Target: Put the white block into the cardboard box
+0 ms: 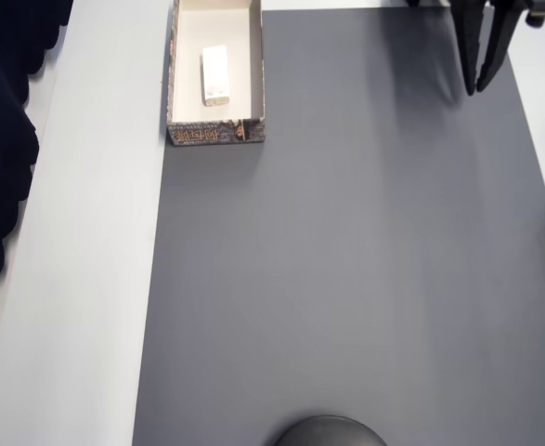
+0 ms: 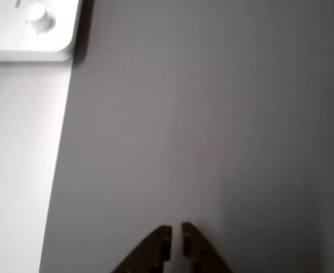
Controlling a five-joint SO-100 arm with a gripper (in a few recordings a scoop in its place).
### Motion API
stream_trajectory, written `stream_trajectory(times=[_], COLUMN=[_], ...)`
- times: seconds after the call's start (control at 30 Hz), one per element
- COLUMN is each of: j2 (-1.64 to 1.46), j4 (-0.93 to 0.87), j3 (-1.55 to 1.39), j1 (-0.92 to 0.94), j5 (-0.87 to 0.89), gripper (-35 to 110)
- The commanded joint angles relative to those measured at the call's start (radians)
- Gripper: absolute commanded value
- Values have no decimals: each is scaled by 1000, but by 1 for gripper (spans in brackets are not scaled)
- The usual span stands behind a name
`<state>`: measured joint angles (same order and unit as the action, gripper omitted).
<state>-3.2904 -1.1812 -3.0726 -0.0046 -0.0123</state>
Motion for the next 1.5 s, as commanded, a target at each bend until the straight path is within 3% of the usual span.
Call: stream_trajectory(times=[0.0, 0.13, 1.47], j2=[-35, -35, -35], j4=[-3, -146, -149], j3=[-20, -20, -20], j1=[14, -5, 66], j5=[20, 5, -8], gripper=[-2, -2, -2])
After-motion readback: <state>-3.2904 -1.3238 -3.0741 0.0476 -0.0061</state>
